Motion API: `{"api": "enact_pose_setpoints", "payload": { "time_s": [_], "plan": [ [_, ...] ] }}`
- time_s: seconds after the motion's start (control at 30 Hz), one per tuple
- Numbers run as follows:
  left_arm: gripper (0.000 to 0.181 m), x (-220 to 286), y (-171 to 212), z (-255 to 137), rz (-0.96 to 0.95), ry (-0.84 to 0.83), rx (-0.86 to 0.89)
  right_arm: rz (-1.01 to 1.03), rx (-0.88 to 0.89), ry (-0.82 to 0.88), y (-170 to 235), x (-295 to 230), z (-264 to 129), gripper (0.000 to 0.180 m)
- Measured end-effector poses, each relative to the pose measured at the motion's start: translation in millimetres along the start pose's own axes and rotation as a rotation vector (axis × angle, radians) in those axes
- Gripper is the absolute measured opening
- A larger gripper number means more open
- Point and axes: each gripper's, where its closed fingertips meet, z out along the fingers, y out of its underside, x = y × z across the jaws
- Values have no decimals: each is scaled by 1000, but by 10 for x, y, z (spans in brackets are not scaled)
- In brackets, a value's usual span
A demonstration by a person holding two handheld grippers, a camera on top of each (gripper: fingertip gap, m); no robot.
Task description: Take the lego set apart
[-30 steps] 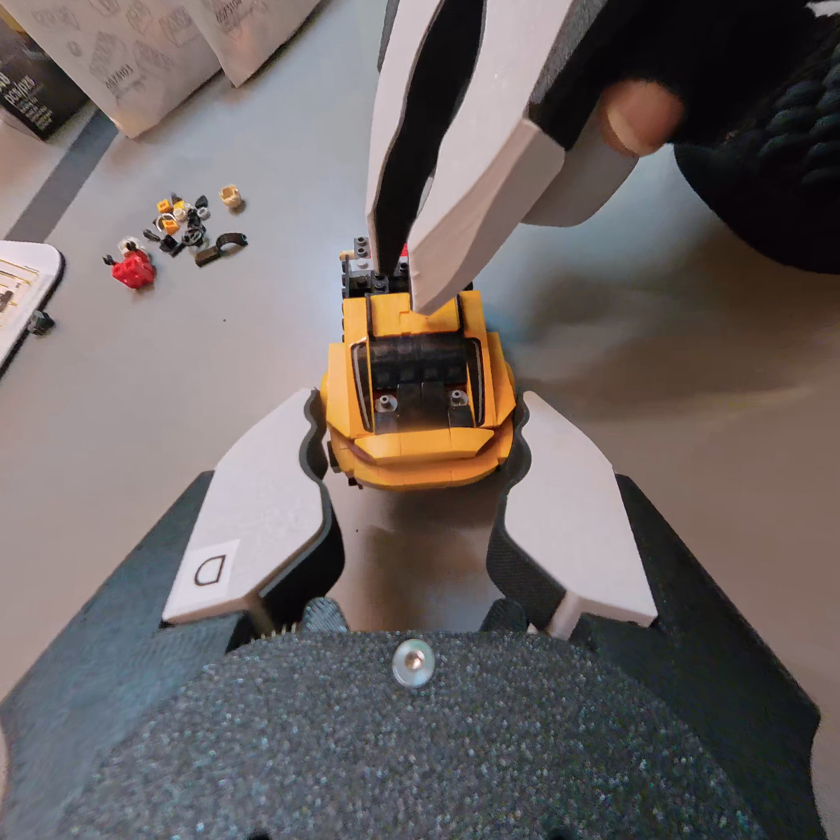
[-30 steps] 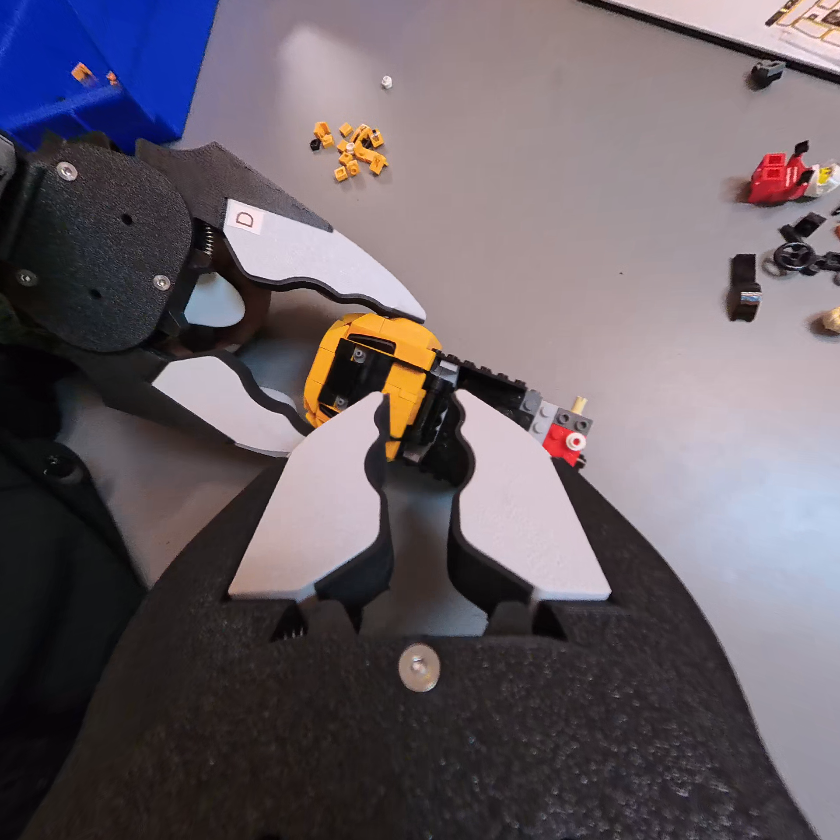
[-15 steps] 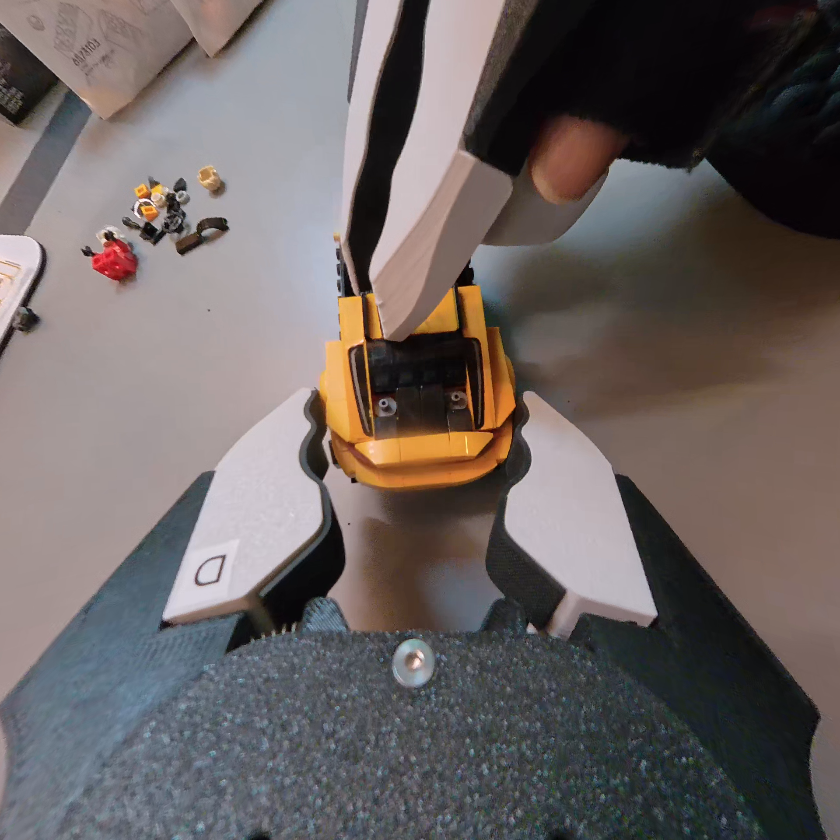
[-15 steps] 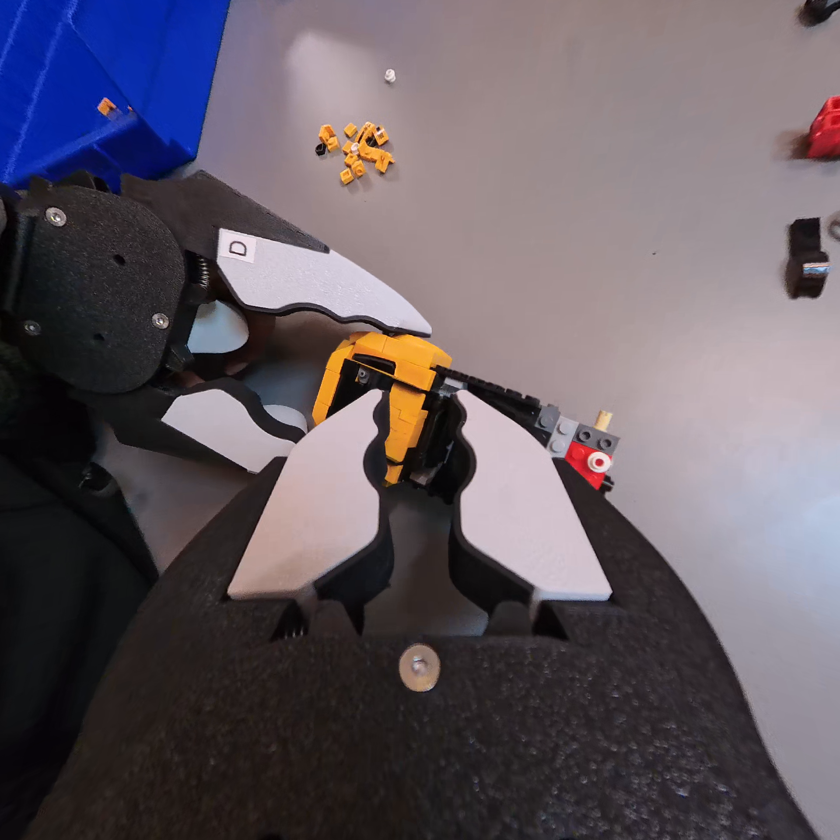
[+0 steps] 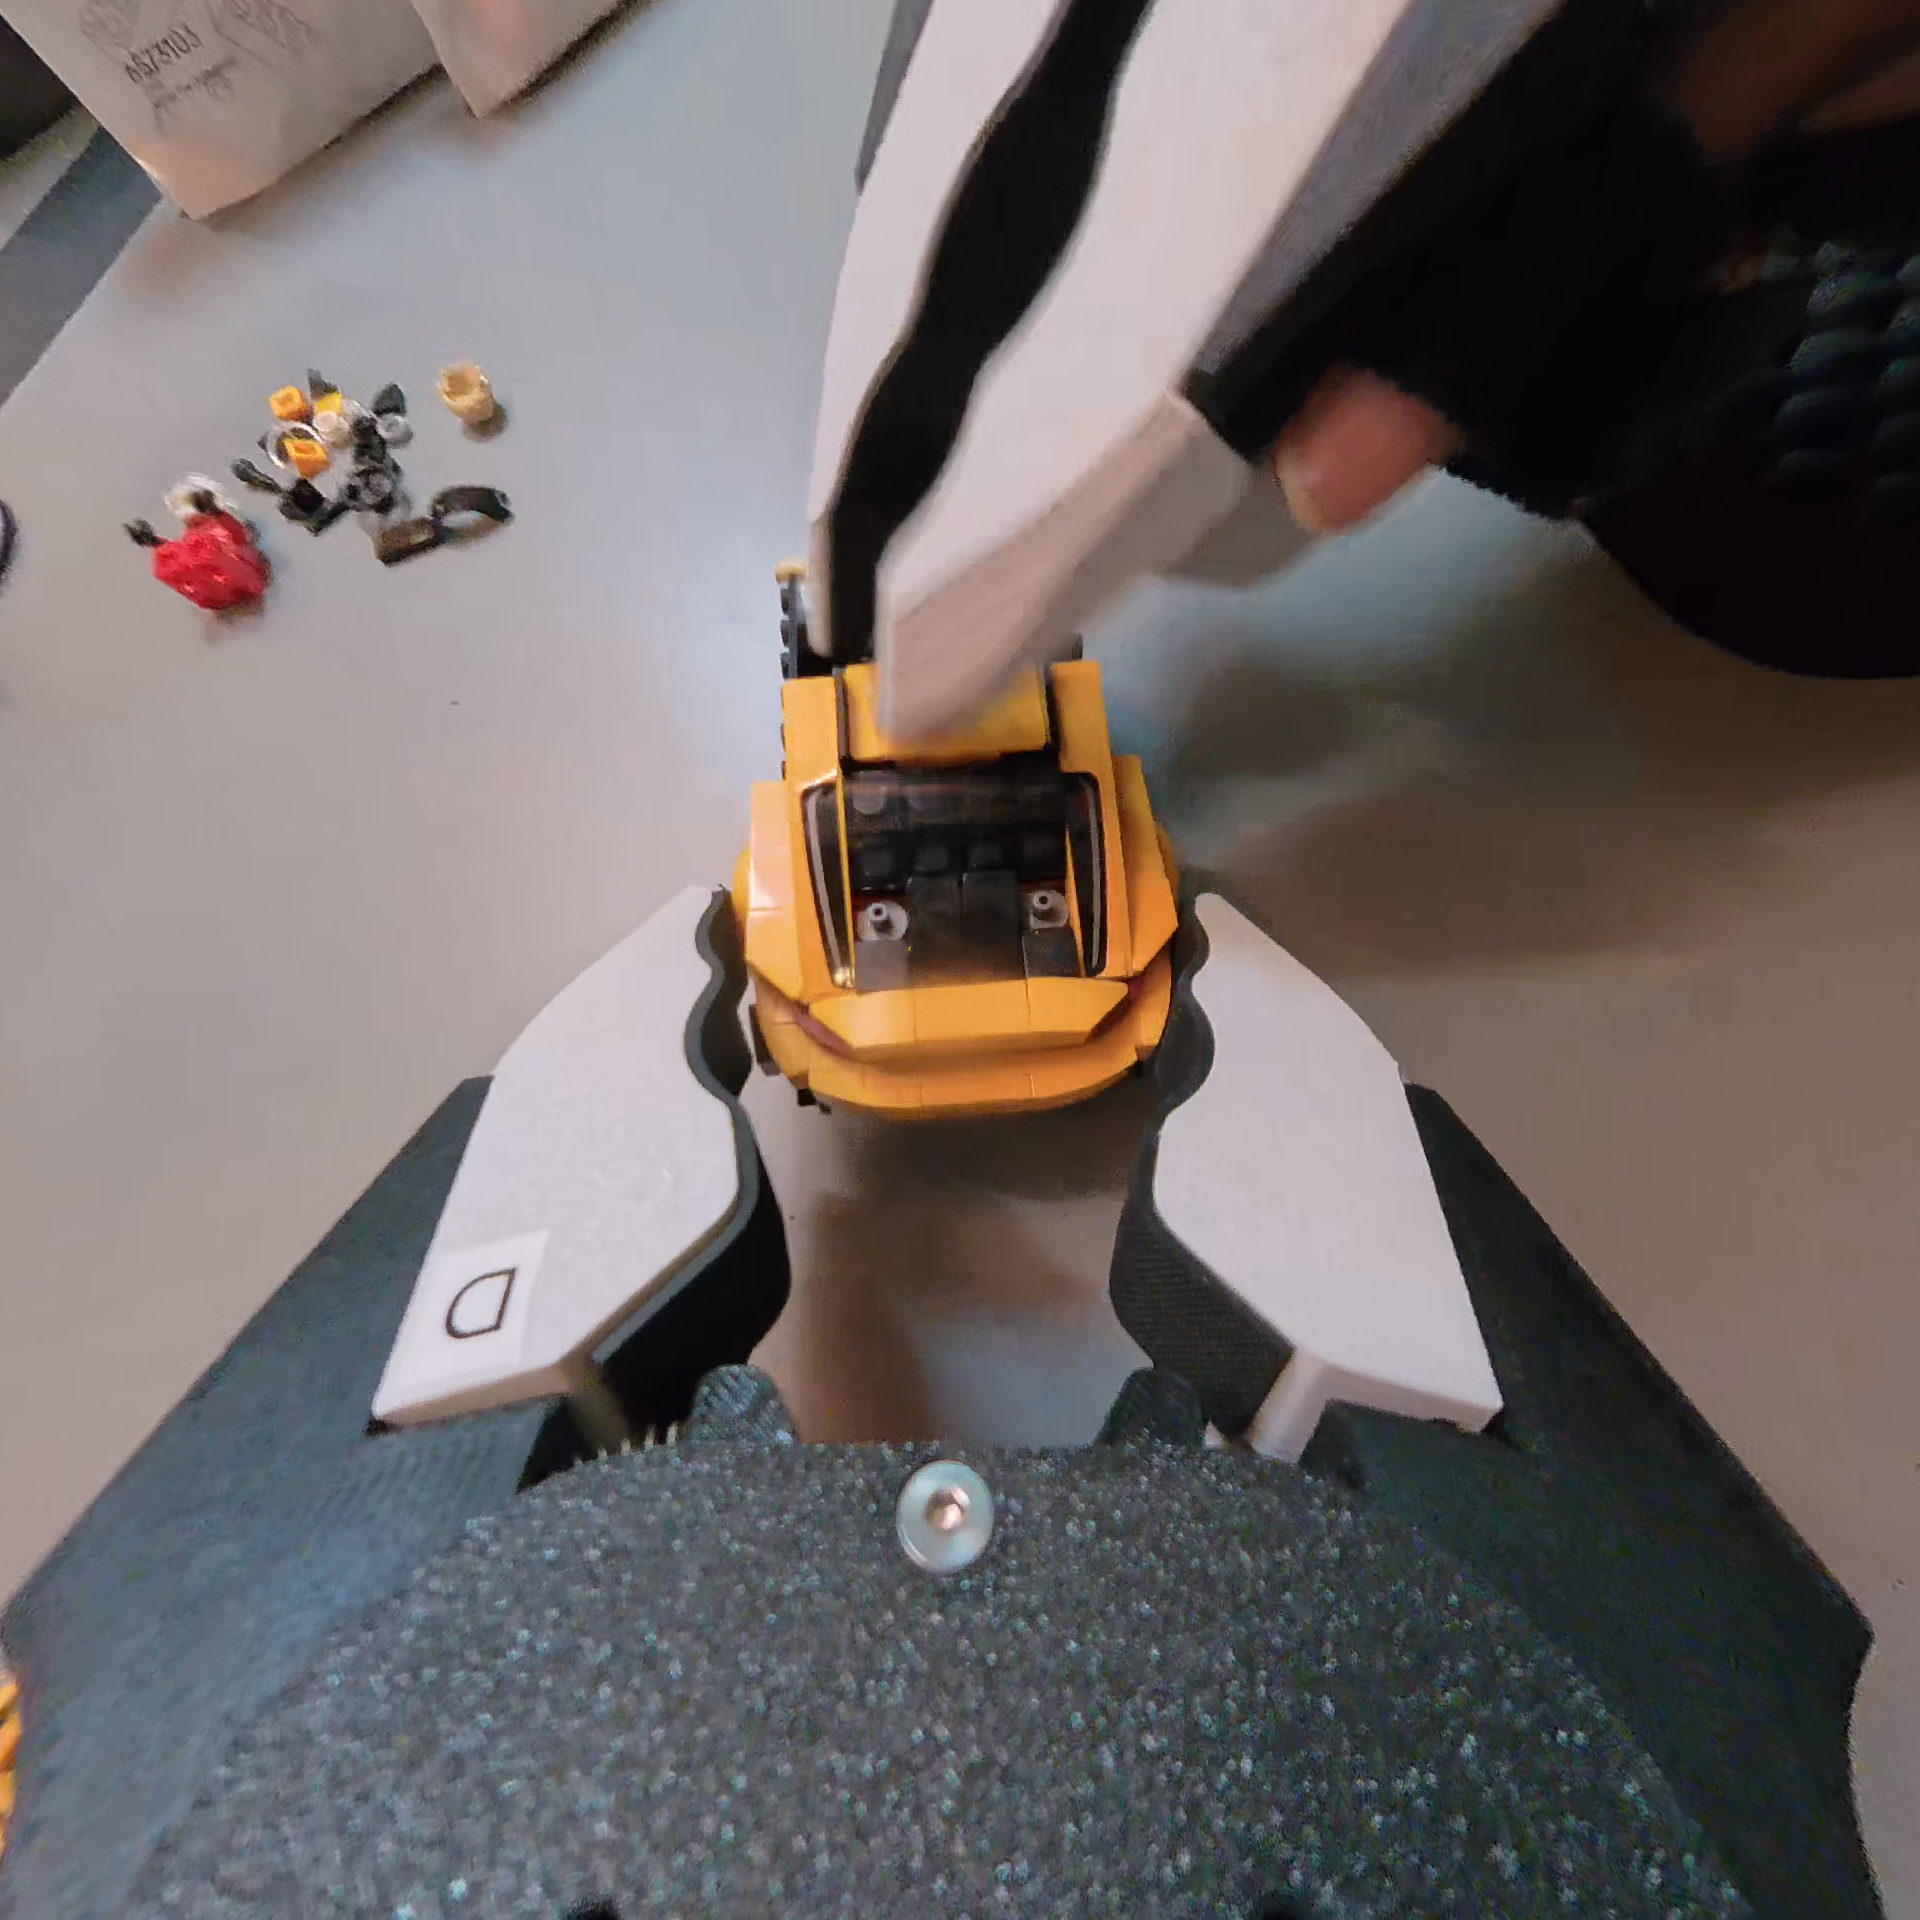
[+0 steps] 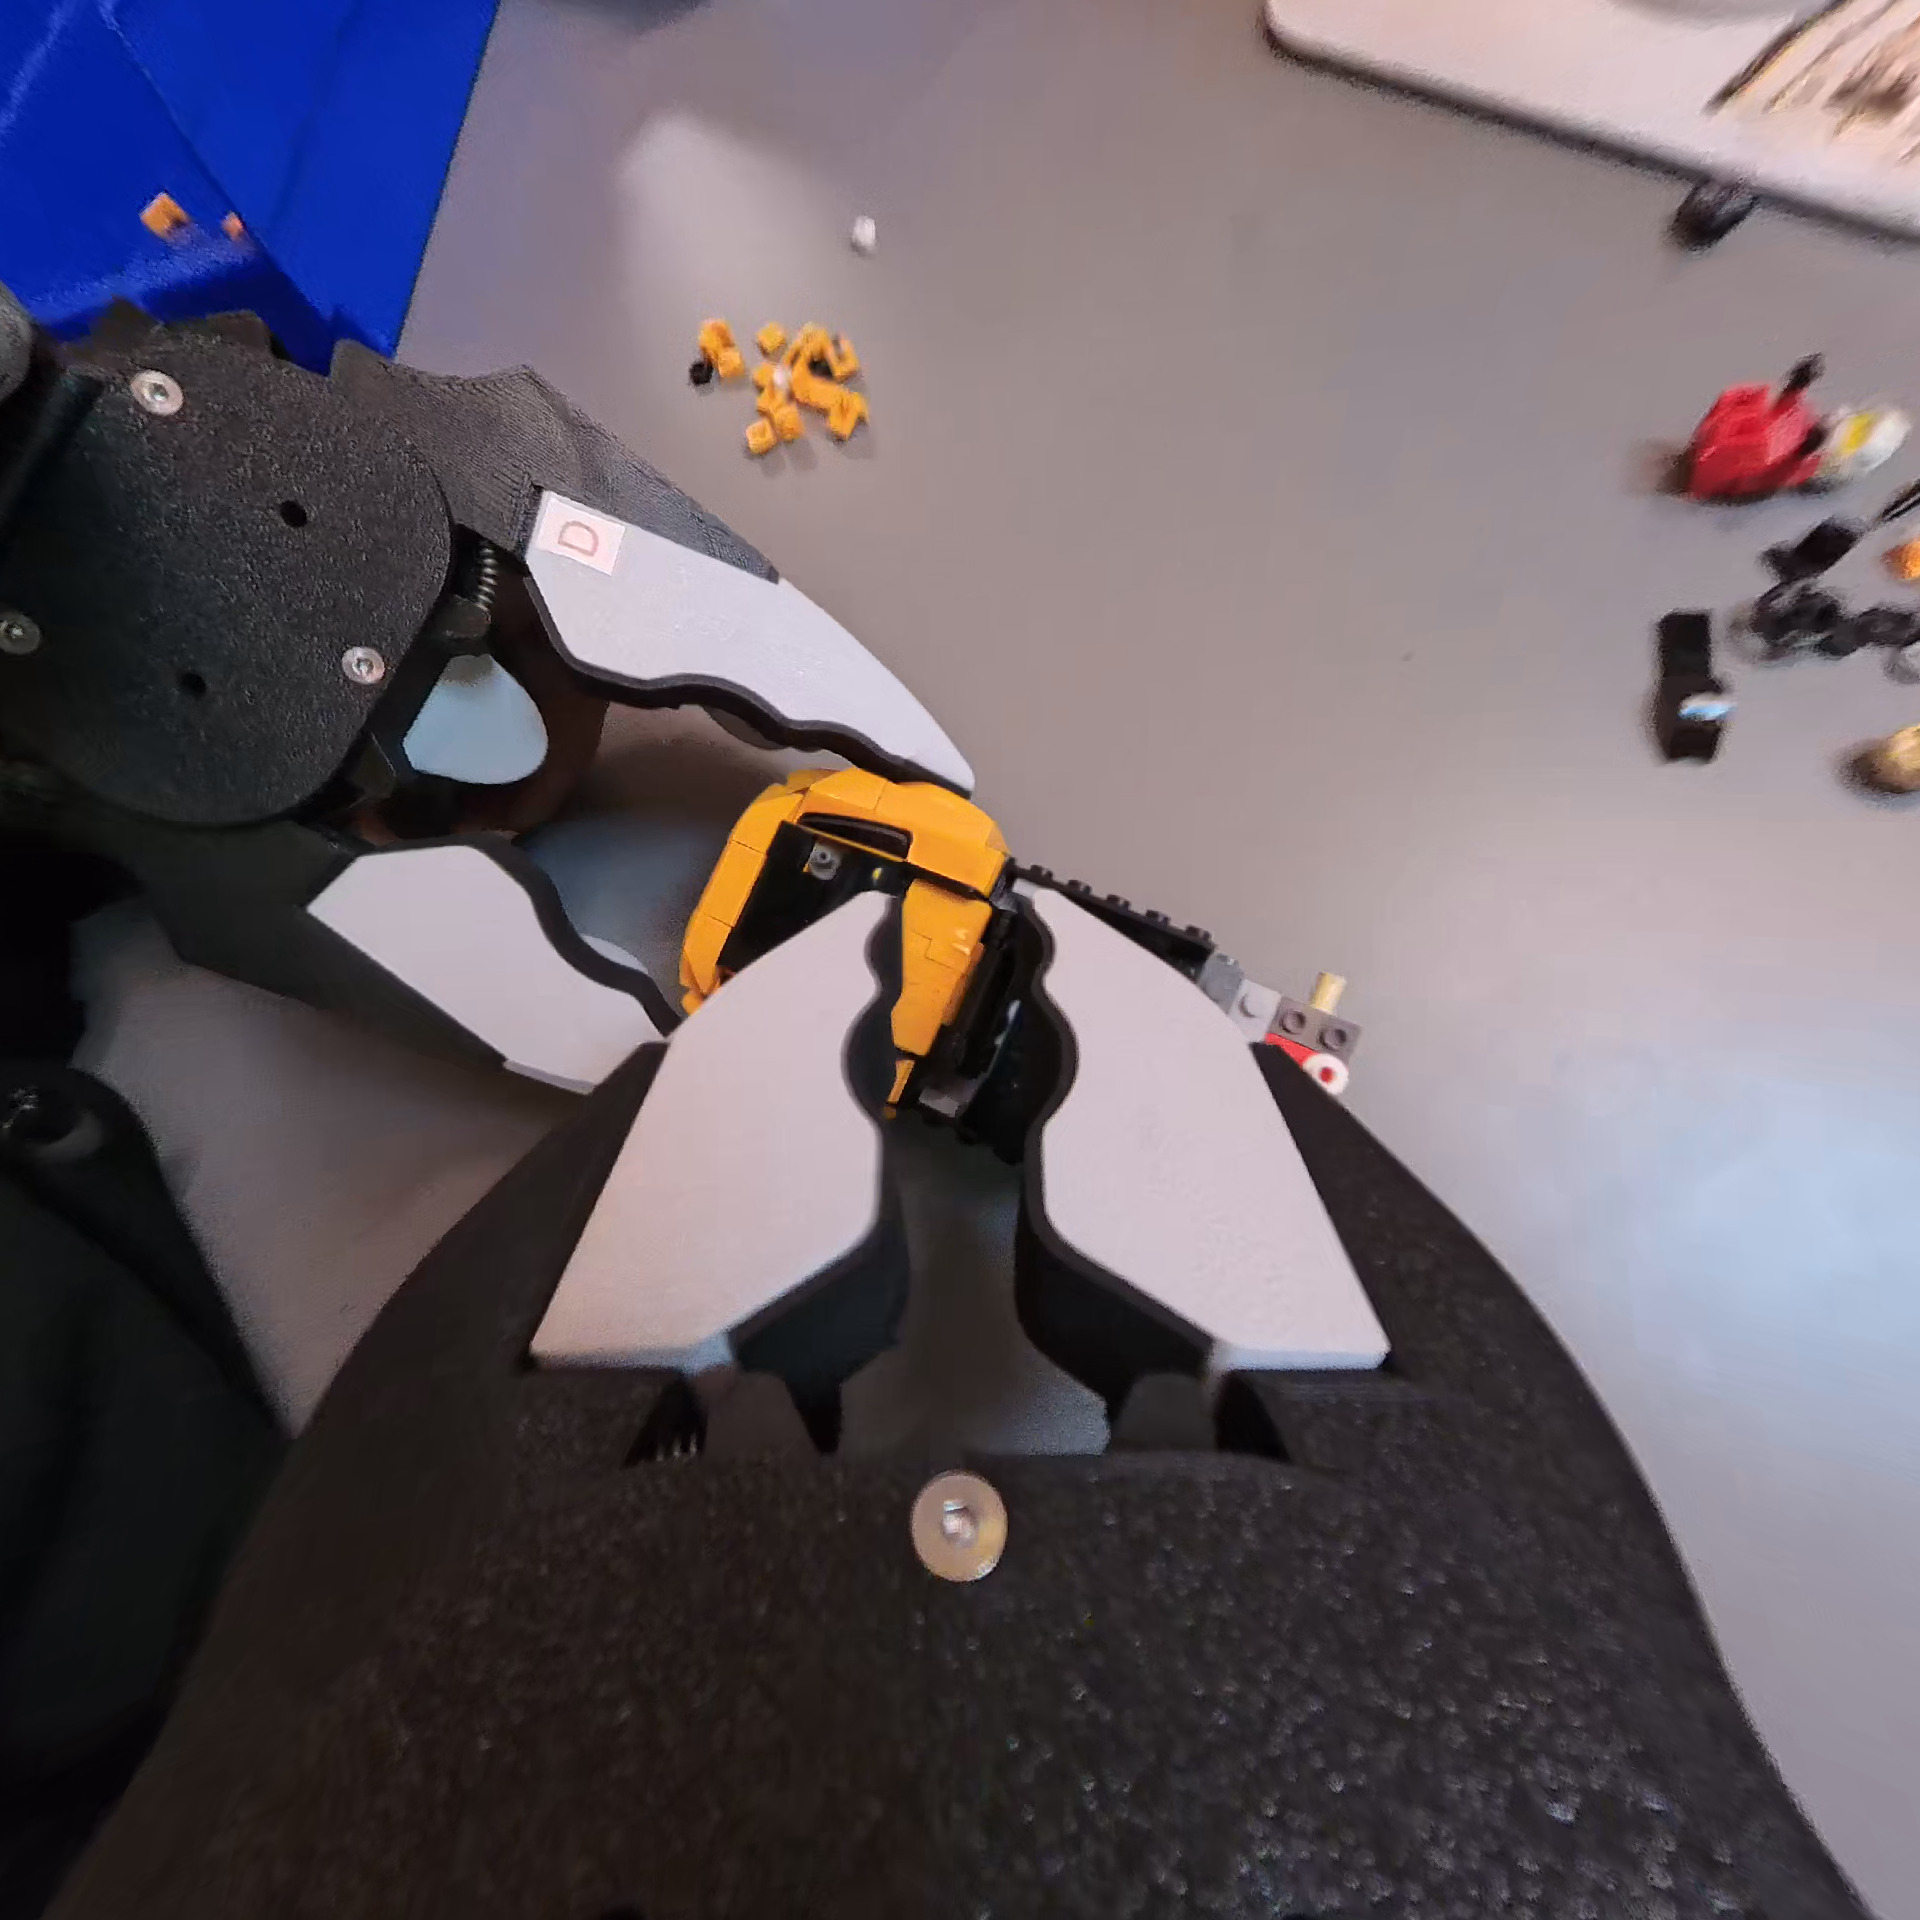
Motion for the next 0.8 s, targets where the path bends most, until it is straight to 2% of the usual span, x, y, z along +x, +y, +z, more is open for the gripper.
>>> {"api": "enact_pose_setpoints", "payload": {
  "time_s": [0.03,0.13,0.2,0.33,0.43,0.6,0.8],
  "plan": [
    [79,-46,-23,-21,-3,-15,2,-20,53,59,-82,65,-80,0],
    [79,-189,-146,-101,-59,-22,61,-37,163,78,-261,65,-331,16],
    [79,-289,-229,-150,-57,-56,85,-34,105,81,-160,21,-332,19],
    [78,-381,-351,-203,-23,-111,102,60,-4,87,114,-113,-161,0],
    [78,-360,-395,-222,16,-134,109,126,-70,98,280,-120,4,0],
    [78,-282,-451,-236,83,-148,139,156,-122,56,339,-143,199,0],
    [78,-281,-454,-248,53,-130,164,163,-175,24,386,-178,342,0]
  ]
}}
